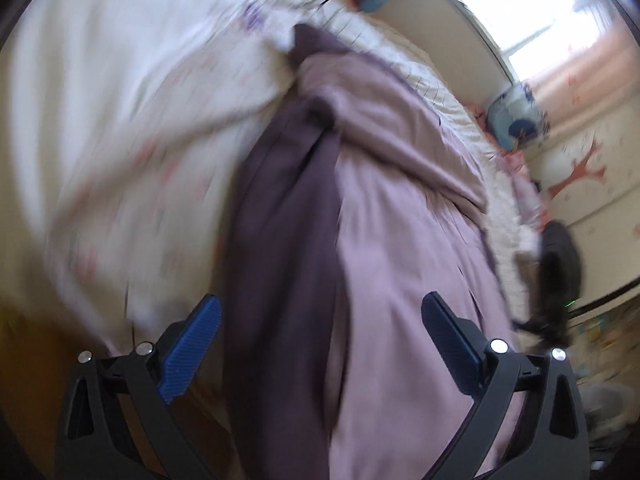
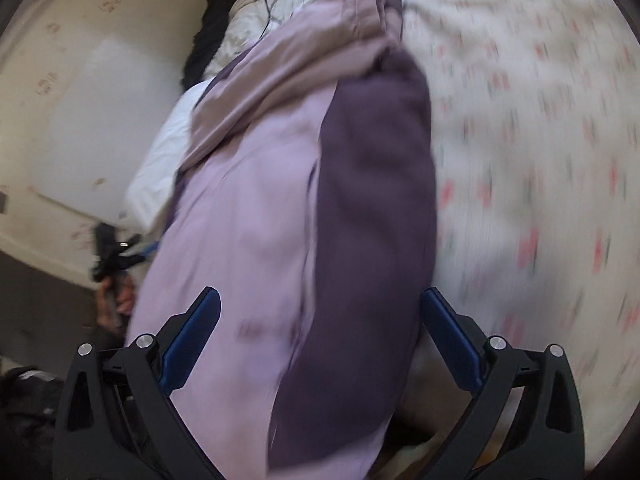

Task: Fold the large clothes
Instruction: 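Grasp the folded jacket edge with both grippers and lift it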

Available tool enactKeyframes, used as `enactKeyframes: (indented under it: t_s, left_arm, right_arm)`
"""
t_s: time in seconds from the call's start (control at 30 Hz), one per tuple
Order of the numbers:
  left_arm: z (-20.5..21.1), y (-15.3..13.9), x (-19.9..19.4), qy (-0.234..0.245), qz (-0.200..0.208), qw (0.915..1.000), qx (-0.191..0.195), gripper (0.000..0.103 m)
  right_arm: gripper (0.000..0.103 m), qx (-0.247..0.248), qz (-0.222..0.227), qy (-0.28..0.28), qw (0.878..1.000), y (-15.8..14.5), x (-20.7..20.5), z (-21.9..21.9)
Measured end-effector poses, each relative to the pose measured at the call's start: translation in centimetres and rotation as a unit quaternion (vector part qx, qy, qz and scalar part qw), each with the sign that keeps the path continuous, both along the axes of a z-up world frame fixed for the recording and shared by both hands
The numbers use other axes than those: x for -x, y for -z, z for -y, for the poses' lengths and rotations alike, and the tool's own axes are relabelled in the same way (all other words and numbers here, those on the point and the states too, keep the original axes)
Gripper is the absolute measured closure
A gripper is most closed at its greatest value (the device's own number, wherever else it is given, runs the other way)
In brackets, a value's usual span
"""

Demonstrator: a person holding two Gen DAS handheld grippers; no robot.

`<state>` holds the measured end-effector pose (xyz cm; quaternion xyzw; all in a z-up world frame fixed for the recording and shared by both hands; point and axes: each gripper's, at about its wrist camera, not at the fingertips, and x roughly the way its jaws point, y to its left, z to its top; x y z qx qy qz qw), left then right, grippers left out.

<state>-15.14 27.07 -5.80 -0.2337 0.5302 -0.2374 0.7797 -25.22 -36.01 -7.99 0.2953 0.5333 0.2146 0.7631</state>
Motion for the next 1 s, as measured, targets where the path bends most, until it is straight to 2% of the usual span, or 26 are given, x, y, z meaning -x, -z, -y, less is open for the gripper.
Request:
enactKeyframes:
  t_s: [0.1,0.2,0.3,0.33,0.37,0.4,0.43,0.47,0.5,0.57,0.67,0.7,0.73,0.77,0.8,0.83,0.87,0.9,0.97,1.0]
  left_arm:
    - [-1.2,3.0,2.6,0.011,-0.051,0.9953,0.082,0.007]
    - [-1.0,5.0,4.2,0.027,-0.07,0.9876,0.138,0.007]
    - [-1.5,6.1,5.5,0.024,-0.076,0.9769,0.198,0.007]
    - [-1.6,6.4,5.9,0.028,-0.078,0.9755,0.204,0.007]
    - [-1.6,6.8,6.0,0.034,-0.082,0.9775,0.192,0.007]
    - [-1.8,7.8,6.3,0.027,-0.097,0.9818,0.161,0.007]
    - [-2.2,8.7,6.5,0.013,-0.118,0.9822,0.146,0.007]
    - [-2.5,9.8,6.7,0.0,-0.144,0.9774,0.155,0.007]
    - [-2.6,10.3,7.1,-0.002,-0.153,0.9711,0.183,0.007]
    - [-1.6,10.1,7.8,0.014,-0.141,0.9659,0.217,0.007]
    - [1.4,9.8,8.6,0.06,-0.139,0.9604,0.234,0.007]
    - [2.4,9.8,8.8,0.068,-0.141,0.9595,0.234,0.007]
    - [2.7,9.7,8.9,0.067,-0.142,0.9594,0.234,0.007]
    - [2.9,9.4,9.0,0.053,-0.133,0.9626,0.23,0.007]
    - [2.7,8.7,9.2,0.03,-0.115,0.969,0.216,0.014]
    - [2.6,8.2,9.2,0.018,-0.112,0.9714,0.209,0.022]
    - [2.6,7.6,9.3,0.006,-0.113,0.9725,0.203,0.049]
    - [2.7,6.7,9.3,-0.004,-0.114,0.9747,0.192,0.067]
    - [2.9,4.3,9.6,-0.011,-0.095,0.9792,0.179,0.08]
    - [3.0,2.1,9.9,-0.013,-0.073,0.9803,0.183,0.082]
  right_arm:
    - [0.006,-0.054,-0.028,-0.006,0.998,1.5,3.0,0.1]
    - [0.006,-0.123,-0.06,0.002,0.991,3.9,5.0,0.5]
    - [0.006,-0.199,-0.057,0.016,0.978,5.2,5.9,1.1]
    - [0.006,-0.22,-0.055,0.02,0.974,5.6,6.2,1.1]
    - [0.006,-0.229,-0.054,0.022,0.972,6.0,6.4,1.2]
    - [0.006,-0.244,-0.054,0.022,0.968,6.4,6.6,1.1]
    - [0.006,-0.256,-0.055,0.02,0.965,6.7,6.6,1.0]
    - [0.006,-0.269,-0.055,0.016,0.961,7.1,6.7,0.8]
    - [0.006,-0.279,-0.054,0.013,0.959,7.3,6.8,0.6]
    - [0.006,-0.303,-0.048,0.01,0.952,7.5,6.7,0.3]
    - [0.008,-0.317,-0.04,0.001,0.948,7.9,6.0,-0.6]
    - [0.012,-0.312,-0.035,-0.005,0.949,7.8,5.7,-1.1]
    - [0.031,-0.309,-0.029,-0.01,0.951,7.7,5.6,-1.3]
    - [0.058,-0.31,-0.026,-0.013,0.95,7.5,5.4,-1.3]
    - [0.071,-0.312,-0.021,-0.012,0.95,7.3,5.3,-1.3]
    - [0.082,-0.311,-0.008,-0.011,0.95,6.9,5.3,-1.4]
    - [0.086,-0.298,0.008,-0.011,0.955,6.1,5.3,-1.5]
    - [0.087,-0.29,0.028,-0.011,0.957,4.8,5.3,-1.7]
    - [0.089,-0.293,0.058,-0.009,0.954,2.7,5.7,-1.8]
    - [0.089,-0.29,0.073,-0.01,0.954,1.6,5.8,-2.0]
